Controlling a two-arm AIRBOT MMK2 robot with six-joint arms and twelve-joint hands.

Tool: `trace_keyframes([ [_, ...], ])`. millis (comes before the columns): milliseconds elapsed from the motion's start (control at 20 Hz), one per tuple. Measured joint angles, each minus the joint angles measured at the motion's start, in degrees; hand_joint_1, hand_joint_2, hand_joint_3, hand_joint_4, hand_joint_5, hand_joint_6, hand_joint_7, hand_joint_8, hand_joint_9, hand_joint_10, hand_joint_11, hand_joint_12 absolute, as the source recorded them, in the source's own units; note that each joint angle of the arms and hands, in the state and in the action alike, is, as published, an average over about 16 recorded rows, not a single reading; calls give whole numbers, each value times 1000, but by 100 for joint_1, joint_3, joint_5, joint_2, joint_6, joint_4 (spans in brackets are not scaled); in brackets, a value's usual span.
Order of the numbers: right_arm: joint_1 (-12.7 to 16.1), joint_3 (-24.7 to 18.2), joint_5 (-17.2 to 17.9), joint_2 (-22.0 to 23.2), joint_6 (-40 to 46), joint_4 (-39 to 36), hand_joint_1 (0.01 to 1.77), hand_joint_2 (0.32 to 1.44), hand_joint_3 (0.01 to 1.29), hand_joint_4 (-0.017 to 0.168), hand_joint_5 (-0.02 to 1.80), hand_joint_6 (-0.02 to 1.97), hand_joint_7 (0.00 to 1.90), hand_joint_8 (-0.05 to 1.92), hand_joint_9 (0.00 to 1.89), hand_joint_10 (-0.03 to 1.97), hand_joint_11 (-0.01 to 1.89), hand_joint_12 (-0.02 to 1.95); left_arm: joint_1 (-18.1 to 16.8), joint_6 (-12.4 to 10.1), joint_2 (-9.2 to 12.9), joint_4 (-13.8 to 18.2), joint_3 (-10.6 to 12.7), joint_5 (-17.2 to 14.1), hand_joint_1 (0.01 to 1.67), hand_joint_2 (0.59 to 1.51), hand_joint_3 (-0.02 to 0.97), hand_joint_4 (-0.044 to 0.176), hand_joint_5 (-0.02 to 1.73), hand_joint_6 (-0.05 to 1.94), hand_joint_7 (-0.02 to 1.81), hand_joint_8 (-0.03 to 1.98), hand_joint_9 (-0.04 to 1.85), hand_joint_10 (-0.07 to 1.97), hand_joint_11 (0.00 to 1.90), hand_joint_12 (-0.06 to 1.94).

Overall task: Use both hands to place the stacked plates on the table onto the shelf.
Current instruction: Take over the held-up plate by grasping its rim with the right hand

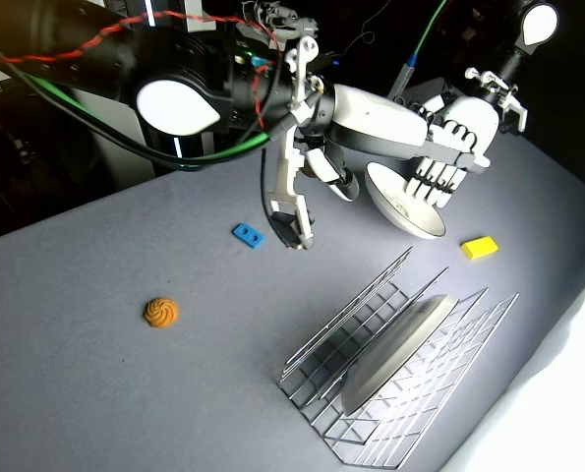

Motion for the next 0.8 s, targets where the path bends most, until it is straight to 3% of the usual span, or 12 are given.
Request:
trace_keyframes([
  [400,-379,517,-39,-739,-245,430,1013,1065,15,3,66,23,107,15,97,17,15,542,0,0,0,0,-10,-7,14,1077,14,-2,-6,-4,-11,-11,-15,-37,14,17],
  [800,-598,947,-61,-1312,-271,874,1062,1092,16,3,134,23,155,15,141,17,14,647,0,0,0,3,-10,-18,14,1074,14,-2,-6,-4,-11,-11,-16,-37,14,17],
])
